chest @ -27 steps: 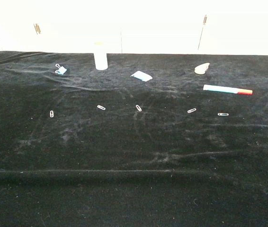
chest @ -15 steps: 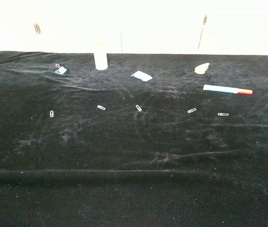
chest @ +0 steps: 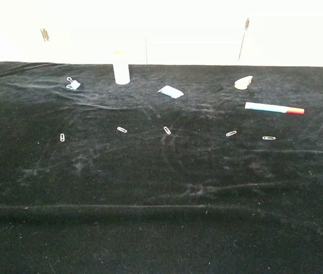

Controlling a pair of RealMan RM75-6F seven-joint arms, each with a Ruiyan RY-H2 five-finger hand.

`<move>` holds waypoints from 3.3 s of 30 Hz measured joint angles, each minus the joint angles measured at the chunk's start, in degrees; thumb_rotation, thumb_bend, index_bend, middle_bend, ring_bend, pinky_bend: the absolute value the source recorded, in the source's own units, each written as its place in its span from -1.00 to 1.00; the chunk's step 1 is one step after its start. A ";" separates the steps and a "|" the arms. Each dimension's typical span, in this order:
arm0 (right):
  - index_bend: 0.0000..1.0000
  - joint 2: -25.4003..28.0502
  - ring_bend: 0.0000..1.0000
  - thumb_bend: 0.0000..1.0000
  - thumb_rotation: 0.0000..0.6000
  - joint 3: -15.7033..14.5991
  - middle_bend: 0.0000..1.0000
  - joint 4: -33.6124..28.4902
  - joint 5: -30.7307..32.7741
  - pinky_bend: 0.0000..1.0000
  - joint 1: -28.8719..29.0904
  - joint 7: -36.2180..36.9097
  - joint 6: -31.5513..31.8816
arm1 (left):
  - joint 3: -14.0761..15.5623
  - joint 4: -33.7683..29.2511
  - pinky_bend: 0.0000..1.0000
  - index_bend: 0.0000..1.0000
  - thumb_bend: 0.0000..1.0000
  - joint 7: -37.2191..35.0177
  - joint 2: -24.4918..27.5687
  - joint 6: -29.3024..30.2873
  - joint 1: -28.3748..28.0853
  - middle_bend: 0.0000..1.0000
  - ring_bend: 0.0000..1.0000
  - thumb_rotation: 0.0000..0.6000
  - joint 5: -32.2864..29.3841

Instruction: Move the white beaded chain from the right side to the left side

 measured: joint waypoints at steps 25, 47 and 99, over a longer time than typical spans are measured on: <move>-0.09 -11.16 -1.00 -0.28 1.00 -6.27 -1.00 13.69 -1.68 -1.00 8.43 -0.32 -8.71 | -0.81 0.76 -0.81 -1.00 -0.31 -1.61 0.48 -3.82 -1.30 -0.87 -0.81 1.00 -3.19; -0.12 -20.76 -1.00 -0.27 1.00 -8.73 -1.00 28.45 -1.70 -1.00 9.69 3.97 -5.33 | -0.69 1.09 -0.80 -1.00 -0.31 -2.99 0.78 -5.58 -1.75 -0.87 -0.81 1.00 -4.19; 0.61 -17.43 -0.89 -0.10 1.00 -3.18 -0.72 12.71 6.60 -1.00 13.29 3.43 -5.79 | -0.27 2.40 -0.80 -1.00 -0.31 -8.44 1.71 -1.81 -0.10 -0.97 -0.83 1.00 -1.62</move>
